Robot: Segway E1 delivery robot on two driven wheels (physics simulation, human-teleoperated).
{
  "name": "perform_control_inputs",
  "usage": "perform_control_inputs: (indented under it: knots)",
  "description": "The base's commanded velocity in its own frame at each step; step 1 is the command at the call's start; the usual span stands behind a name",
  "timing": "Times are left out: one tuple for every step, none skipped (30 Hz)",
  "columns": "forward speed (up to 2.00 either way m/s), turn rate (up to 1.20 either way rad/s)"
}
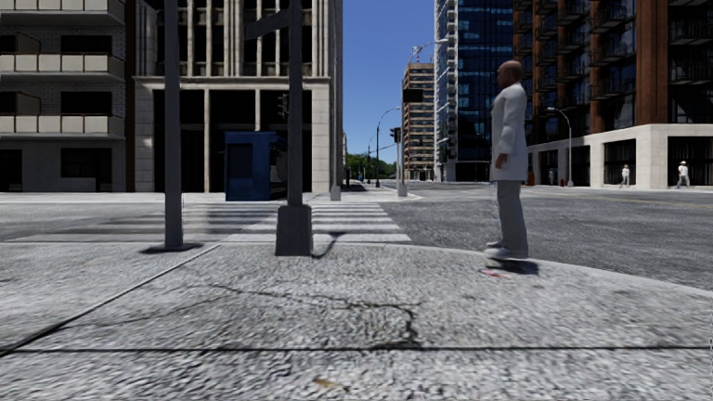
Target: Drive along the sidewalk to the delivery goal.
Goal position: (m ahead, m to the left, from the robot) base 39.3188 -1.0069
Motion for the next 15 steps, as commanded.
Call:
perform_control_inputs:
  knots:
    - [2.00, 0.07]
    - [2.00, 0.20]
    - [2.00, 0.66]
    - [2.00, 0.66]
    - [2.00, 0.75]
    - [2.00, 0.30]
    - [2.00, 0.08]
    - [2.00, 0.00]
    - [2.00, 0.00]
    - [2.00, 0.00]
    - [2.00, 0.00]
    - [2.00, 0.00]
    - [2.00, 0.00]
    - [2.00, 0.00]
    - [2.00, -0.33]
